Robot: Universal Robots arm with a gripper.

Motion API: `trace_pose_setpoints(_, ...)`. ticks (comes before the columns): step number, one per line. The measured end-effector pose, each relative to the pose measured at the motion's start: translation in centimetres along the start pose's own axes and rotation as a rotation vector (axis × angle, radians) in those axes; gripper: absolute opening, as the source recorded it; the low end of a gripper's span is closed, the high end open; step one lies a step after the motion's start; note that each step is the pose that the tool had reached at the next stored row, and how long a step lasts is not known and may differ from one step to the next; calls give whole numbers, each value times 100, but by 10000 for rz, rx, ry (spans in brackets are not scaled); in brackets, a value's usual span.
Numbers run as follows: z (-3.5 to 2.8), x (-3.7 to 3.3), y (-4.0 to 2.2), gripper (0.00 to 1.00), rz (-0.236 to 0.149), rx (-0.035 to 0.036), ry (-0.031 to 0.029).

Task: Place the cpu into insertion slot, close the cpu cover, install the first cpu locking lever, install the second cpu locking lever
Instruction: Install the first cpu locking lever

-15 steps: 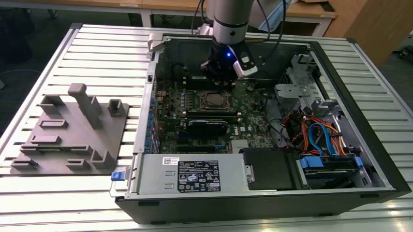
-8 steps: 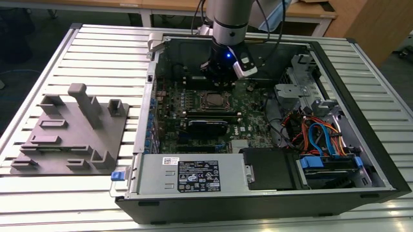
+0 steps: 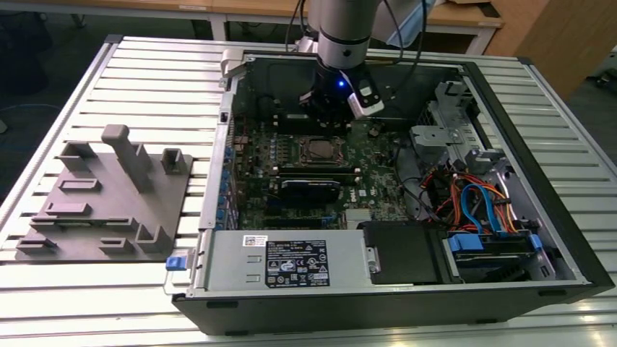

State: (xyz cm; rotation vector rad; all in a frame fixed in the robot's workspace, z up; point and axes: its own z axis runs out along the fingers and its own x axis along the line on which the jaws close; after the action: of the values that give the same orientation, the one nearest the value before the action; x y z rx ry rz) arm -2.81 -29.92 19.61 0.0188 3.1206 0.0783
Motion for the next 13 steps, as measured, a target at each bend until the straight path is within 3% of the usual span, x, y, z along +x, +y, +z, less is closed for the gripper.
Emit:
trace_pose_setpoints(6, -82, -2, 4, 10, 0, -5, 0)
trace_pose_setpoints(13, -82, -2, -32, 10, -1, 23, 0)
